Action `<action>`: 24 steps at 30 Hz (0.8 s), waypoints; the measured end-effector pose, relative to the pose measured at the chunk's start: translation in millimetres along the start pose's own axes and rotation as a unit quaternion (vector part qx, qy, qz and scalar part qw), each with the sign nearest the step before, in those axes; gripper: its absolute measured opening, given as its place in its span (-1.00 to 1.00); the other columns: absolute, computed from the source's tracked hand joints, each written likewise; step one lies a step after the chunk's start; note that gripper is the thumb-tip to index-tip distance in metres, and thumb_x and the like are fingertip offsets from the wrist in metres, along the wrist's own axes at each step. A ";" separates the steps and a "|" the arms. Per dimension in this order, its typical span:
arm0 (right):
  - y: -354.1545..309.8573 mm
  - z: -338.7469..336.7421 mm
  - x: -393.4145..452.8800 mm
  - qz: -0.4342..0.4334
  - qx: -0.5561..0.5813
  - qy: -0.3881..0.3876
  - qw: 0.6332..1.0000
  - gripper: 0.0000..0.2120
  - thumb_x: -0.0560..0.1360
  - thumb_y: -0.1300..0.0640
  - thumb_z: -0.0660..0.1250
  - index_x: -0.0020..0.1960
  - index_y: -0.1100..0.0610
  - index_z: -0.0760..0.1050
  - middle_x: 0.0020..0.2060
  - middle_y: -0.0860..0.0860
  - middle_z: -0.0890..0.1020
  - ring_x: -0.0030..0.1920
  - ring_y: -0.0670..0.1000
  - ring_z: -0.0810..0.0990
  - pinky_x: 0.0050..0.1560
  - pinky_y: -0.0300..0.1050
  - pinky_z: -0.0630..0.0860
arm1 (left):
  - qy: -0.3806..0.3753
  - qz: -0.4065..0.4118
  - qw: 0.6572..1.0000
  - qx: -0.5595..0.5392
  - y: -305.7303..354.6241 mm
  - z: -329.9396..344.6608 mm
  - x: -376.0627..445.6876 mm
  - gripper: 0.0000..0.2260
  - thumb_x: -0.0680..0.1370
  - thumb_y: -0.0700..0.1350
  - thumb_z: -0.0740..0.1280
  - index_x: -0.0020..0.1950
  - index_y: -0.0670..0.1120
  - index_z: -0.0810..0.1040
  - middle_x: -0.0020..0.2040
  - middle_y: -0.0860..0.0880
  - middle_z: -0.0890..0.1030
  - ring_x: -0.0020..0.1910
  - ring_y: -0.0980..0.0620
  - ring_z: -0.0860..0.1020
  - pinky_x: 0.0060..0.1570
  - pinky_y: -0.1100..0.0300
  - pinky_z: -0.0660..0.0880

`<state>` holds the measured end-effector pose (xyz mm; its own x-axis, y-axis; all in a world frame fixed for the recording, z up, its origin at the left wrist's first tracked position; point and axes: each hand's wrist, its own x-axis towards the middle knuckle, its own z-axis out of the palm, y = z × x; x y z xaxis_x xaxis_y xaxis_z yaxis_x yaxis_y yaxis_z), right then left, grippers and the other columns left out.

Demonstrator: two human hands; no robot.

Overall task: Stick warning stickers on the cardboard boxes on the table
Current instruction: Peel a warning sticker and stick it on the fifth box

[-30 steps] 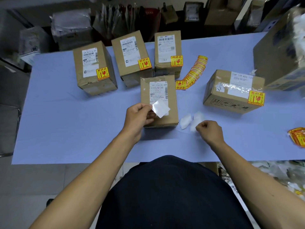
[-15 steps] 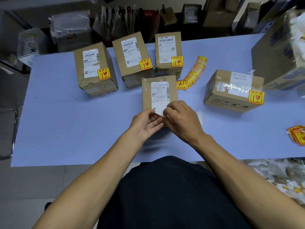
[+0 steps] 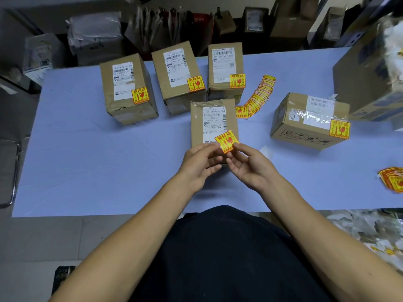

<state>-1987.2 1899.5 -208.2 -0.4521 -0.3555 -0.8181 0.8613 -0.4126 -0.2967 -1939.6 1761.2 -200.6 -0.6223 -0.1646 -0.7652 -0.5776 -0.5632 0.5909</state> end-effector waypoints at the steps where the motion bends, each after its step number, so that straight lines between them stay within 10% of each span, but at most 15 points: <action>1: 1.3 0.5 -1.0 0.002 0.002 -0.001 1.000 -0.95 0.56 0.24 0.33 0.01 0.21 0.53 -0.35 0.05 0.66 -0.37 -0.06 0.63 -0.31 -0.25 0.63 | 0.006 0.009 1.000 -0.004 -0.3 3.4 0.1 -0.96 0.56 -0.19 0.39 -0.08 -0.09 0.61 -0.32 0.01 0.64 -0.34 0.10 0.58 -0.27 0.22 0.56; 9: 4.7 -6.3 -3.6 -0.140 -0.258 0.062 0.954 -0.86 0.55 0.13 0.38 0.10 0.13 0.55 -0.11 0.08 0.67 -0.16 -0.01 0.65 -0.18 -0.17 0.62 | 0.070 0.221 0.951 0.203 -2.6 6.6 2.8 -0.86 0.52 -0.22 0.38 -0.22 -0.04 0.60 -0.36 -0.02 0.58 -0.33 0.05 0.53 -0.27 0.14 0.52; 18: -9.0 -14.2 0.6 -0.232 -0.368 0.071 0.898 -0.90 0.56 0.21 0.36 -0.13 0.13 0.58 -0.18 0.07 0.64 -0.15 0.01 0.59 -0.09 -0.05 0.62 | 0.006 0.164 0.953 0.253 3.2 -3.0 13.6 -0.93 0.51 -0.20 0.43 -0.17 -0.07 0.63 -0.33 0.04 0.65 -0.45 0.16 0.54 -0.35 0.28 0.52; 24: -7.3 -23.6 11.7 -0.222 -0.472 0.118 0.845 -0.87 0.49 0.20 0.38 -0.23 0.13 0.58 -0.29 0.02 0.63 -0.25 -0.03 0.55 -0.22 -0.11 0.50 | 0.046 0.185 0.875 0.445 0.8 0.3 26.1 -0.89 0.47 -0.15 0.41 -0.25 -0.05 0.66 -0.33 0.00 0.66 -0.42 0.09 0.59 -0.29 0.15 0.61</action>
<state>-1993.3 1918.1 -227.2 -0.8169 -0.1181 -0.5646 0.4700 0.4314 -0.7701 -1956.5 1756.7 -220.0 -0.8318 -0.2901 -0.4732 -0.5543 0.3895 0.7356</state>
